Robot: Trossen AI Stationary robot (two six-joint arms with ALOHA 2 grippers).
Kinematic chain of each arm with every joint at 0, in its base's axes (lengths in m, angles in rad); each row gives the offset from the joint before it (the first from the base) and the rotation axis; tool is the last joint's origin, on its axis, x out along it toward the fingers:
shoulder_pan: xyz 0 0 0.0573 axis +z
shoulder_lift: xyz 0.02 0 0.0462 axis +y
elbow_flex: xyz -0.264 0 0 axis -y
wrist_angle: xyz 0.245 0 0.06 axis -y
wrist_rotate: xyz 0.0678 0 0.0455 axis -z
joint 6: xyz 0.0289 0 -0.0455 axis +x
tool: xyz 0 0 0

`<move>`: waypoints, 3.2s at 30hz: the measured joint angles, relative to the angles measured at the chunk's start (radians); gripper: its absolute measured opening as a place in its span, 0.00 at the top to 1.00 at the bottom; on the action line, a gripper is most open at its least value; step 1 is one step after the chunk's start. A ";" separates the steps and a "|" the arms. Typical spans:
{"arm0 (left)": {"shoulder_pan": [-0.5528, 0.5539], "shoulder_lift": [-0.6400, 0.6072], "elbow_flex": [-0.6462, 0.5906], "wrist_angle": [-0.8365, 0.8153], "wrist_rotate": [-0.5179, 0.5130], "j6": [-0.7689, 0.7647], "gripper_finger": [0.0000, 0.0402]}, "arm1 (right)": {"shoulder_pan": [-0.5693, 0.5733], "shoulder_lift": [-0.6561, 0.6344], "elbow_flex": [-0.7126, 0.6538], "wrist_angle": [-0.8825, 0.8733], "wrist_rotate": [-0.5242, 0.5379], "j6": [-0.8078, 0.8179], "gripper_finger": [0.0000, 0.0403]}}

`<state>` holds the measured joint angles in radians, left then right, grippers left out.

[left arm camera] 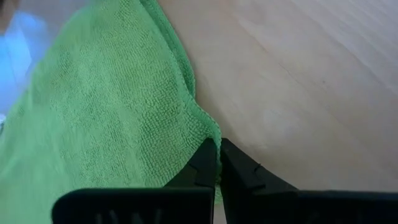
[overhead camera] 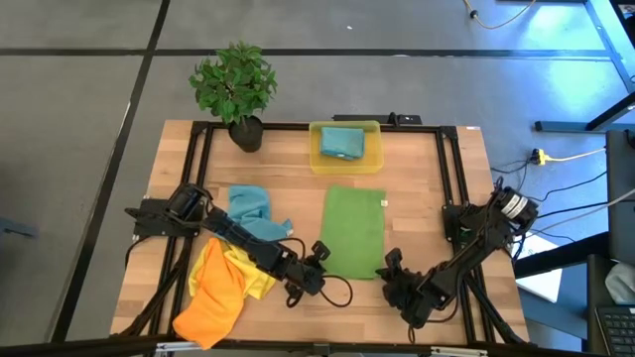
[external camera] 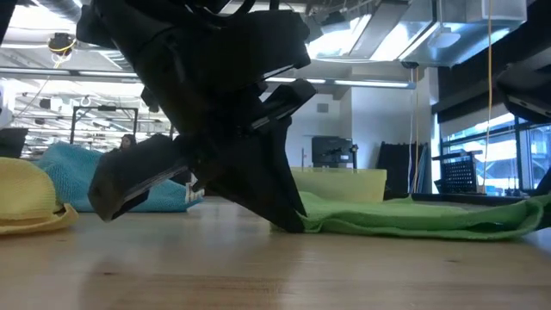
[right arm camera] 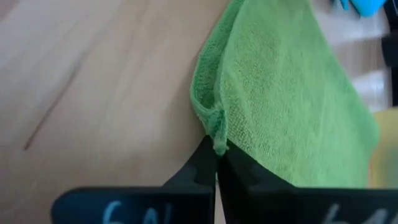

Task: Fold microfiber towels
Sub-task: Fold the green microfiber towel

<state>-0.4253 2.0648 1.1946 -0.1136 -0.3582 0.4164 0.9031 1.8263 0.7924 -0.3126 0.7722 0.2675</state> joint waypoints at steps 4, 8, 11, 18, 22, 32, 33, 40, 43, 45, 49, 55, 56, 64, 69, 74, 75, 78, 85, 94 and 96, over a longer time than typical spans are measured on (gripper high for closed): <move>-0.019 -0.033 -0.006 -0.042 -0.018 -0.125 1.00 | 0.013 0.004 0.029 -0.070 0.002 0.131 0.99; -0.061 -0.045 -0.006 -0.039 -0.028 -0.184 1.00 | 0.030 0.006 0.038 -0.020 -0.026 0.200 0.99; -0.097 -0.045 -0.005 -0.035 -0.011 -0.239 1.00 | 0.047 0.005 0.053 0.026 -0.053 0.205 1.00; -0.177 -0.047 0.046 -0.019 0.038 -0.402 1.00 | 0.087 0.003 0.110 0.035 -0.059 0.225 1.00; -0.208 -0.048 0.142 -0.072 0.063 -0.391 1.00 | 0.098 -0.002 0.174 -0.029 -0.067 0.164 1.00; -0.131 -0.133 0.226 -0.371 -0.025 -0.350 1.00 | 0.093 -0.146 0.176 -0.214 0.124 0.247 1.00; -0.117 -0.147 0.217 -0.365 -0.024 -0.343 1.00 | 0.086 -0.173 0.149 -0.210 0.139 0.263 1.00; -0.028 -0.245 0.089 -0.309 0.005 -0.335 1.00 | -0.024 -0.344 -0.076 0.015 0.104 0.259 1.00; 0.004 -0.284 0.010 -0.276 0.014 -0.352 1.00 | -0.102 -0.387 -0.163 0.146 0.074 0.195 1.00; 0.035 -0.308 -0.049 -0.250 0.018 -0.363 1.00 | -0.158 -0.403 -0.210 0.214 0.055 0.155 1.00; 0.093 -0.334 -0.144 -0.155 0.043 -0.363 1.00 | -0.270 -0.420 -0.271 0.324 -0.014 0.076 1.00; 0.197 -0.334 -0.204 -0.117 0.046 -0.358 1.00 | -0.403 -0.422 -0.319 0.395 -0.073 0.043 1.00; 0.210 -0.334 -0.213 -0.107 0.047 -0.358 1.00 | -0.420 -0.421 -0.327 0.405 -0.085 0.045 1.00; 0.284 -0.320 -0.232 -0.036 0.098 -0.317 1.00 | -0.498 -0.414 -0.375 0.429 -0.144 0.099 1.00; 0.298 -0.321 -0.232 -0.016 0.087 -0.305 1.00 | -0.501 -0.414 -0.393 0.431 -0.123 0.159 1.00; 0.313 -0.321 -0.232 -0.019 0.047 -0.307 0.93 | -0.516 -0.414 -0.399 0.425 -0.115 0.175 1.00; 0.316 -0.321 -0.232 -0.020 0.036 -0.310 0.91 | -0.521 -0.414 -0.400 0.423 -0.113 0.176 1.00; 0.322 -0.321 -0.232 -0.018 -0.012 -0.326 0.84 | -0.546 -0.413 -0.400 0.429 -0.112 0.173 1.00; 0.318 -0.321 -0.232 -0.016 -0.074 -0.335 0.76 | -0.597 -0.412 -0.400 0.433 -0.111 0.142 1.00; 0.257 -0.321 -0.232 0.009 -0.072 -0.446 0.76 | -0.632 -0.412 -0.400 0.434 -0.117 0.173 0.91; 0.237 -0.321 -0.232 0.033 -0.067 -0.482 0.76 | -0.636 -0.412 -0.400 0.435 -0.117 0.173 0.86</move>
<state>-0.1886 1.7435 0.9630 -0.0804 -0.4255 -0.0654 0.2672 1.4147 0.3927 0.1222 0.6549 0.4404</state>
